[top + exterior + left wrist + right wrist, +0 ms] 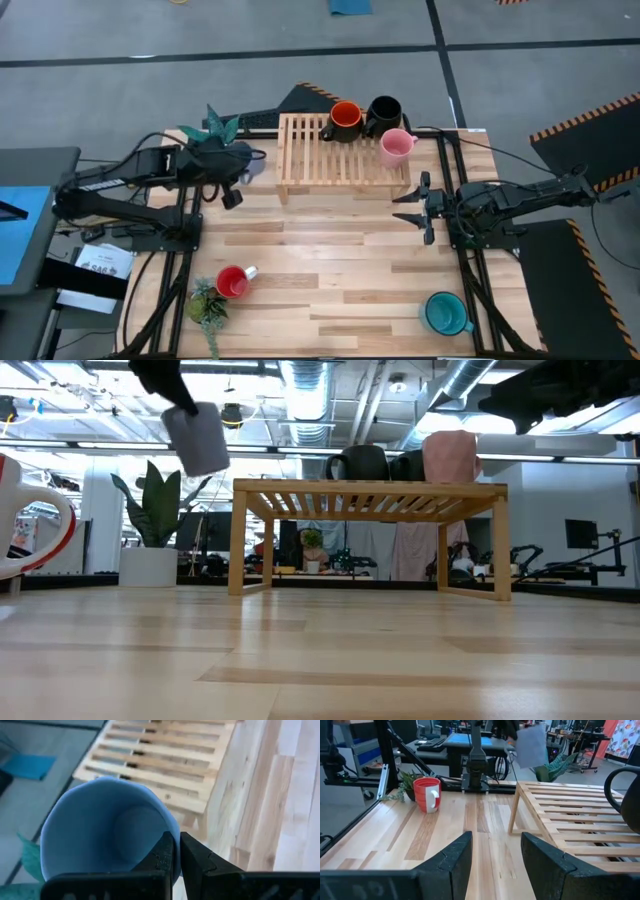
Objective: Place coffee mugs
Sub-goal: Put the violet mug on the shelf
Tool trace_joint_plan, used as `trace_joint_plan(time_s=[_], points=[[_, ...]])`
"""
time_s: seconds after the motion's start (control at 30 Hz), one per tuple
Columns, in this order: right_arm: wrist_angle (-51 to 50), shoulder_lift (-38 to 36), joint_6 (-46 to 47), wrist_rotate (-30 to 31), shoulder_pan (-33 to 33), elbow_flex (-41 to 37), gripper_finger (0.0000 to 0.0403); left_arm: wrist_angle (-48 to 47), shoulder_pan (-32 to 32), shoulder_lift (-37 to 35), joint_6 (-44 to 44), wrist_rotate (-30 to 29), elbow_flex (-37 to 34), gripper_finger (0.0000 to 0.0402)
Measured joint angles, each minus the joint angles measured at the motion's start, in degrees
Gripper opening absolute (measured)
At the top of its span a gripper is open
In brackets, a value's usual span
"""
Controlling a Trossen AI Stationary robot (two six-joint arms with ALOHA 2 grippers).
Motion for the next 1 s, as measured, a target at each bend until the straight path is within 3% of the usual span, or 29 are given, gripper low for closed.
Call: trace_joint_plan(time_s=[0.33, 0.5, 0.77, 1.0], points=[[0.39, 0.96, -0.22, 0.04, -0.19, 0.00, 0.0193, 1.60, -5.44, 5.98, 1.77, -2.02, 5.28, 0.0000], [1.22, 1.81, -0.26, 0.02, -0.59, 0.00, 0.0193, 4.24, -8.64, 14.18, 7.55, 2.63, 8.58, 0.0000], [1.13, 2.65, -0.39, 0.00, -0.59, 0.02, 0.0193, 6.46, -10.73, 30.40, 17.95, 4.13, 24.46, 0.0000], [1.03, 2.55, -0.39, 0.01, -0.61, 0.02, 0.0193, 6.06, -8.36, 41.99, 26.53, 4.86, 36.37, 0.0000]])
